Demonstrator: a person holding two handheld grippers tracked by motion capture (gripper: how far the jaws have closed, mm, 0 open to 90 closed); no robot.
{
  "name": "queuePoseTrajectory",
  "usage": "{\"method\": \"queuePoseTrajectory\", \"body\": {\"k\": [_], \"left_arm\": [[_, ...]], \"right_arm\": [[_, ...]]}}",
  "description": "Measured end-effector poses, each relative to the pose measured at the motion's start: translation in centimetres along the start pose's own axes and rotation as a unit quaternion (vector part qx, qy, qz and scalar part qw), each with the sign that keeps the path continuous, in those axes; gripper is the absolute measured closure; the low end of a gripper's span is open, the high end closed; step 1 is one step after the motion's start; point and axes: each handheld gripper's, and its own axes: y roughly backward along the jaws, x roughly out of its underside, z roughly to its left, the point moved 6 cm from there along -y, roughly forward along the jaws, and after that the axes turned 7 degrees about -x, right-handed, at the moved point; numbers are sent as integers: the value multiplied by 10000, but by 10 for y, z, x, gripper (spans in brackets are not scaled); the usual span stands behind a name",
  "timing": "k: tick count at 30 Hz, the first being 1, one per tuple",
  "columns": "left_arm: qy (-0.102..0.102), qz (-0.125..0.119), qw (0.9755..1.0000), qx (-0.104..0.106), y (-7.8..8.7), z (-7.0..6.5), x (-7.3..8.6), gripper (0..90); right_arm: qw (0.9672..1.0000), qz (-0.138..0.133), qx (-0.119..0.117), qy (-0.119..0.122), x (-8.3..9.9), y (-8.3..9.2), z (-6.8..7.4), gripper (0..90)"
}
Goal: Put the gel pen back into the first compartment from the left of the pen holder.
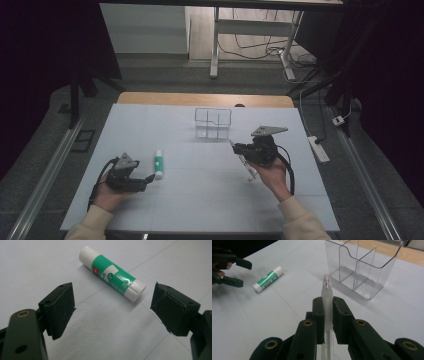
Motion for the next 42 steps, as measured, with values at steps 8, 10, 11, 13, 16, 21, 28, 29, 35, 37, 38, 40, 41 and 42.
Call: {"method": "queuePoseTrajectory", "body": {"k": [8,10,11,13,16,21,28,29,35,37,38,40,41,42], "left_arm": [[2,5,10000,-1,0,0,0,194],[4,4,10000,-1,0,0,0,193],[3,5,10000,-2,0,0,0,193],[5,1,10000,-4,0,0,0,193],[4,1,10000,-4,0,0,0,193],[13,-11,10000,3,0,0,0,193],[8,-13,10000,-9,1,0,0,193],[6,-12,10000,-9,1,0,0,194],[8,-16,10000,-7,1,0,-1,194],[9,-20,10000,-7,1,1,-1,193],[14,-20,10000,-9,1,1,-1,193],[19,-23,10000,-14,1,1,-1,194],[21,-28,10000,-16,1,1,-1,193],[16,-35,10000,-14,1,1,-1,194]], "right_arm": [[9999,-157,-16,13,-9,-3,-2,802],[9998,-182,-8,22,-10,-4,-2,802],[9998,-212,-6,8,-11,-4,-2,802],[9997,-253,-44,-10,-13,-5,-3,802],[9995,-309,-46,-40,-16,-7,-3,802],[9989,-470,-76,-57,-22,-9,-5,802],[9979,-622,-132,-80,-27,-12,-6,802],[9978,-646,-133,-74,-27,-12,-6,802],[9972,-737,-149,-58,-33,-15,-7,802],[9966,-803,-156,-57,-36,-16,-6,802],[9966,-812,-160,-53,-37,-16,-6,802],[9965,-821,-164,-41,-39,-18,-6,802],[9963,-840,-173,-29,-40,-19,-6,802],[9962,-857,-172,-31,-41,-19,-6,802]]}}
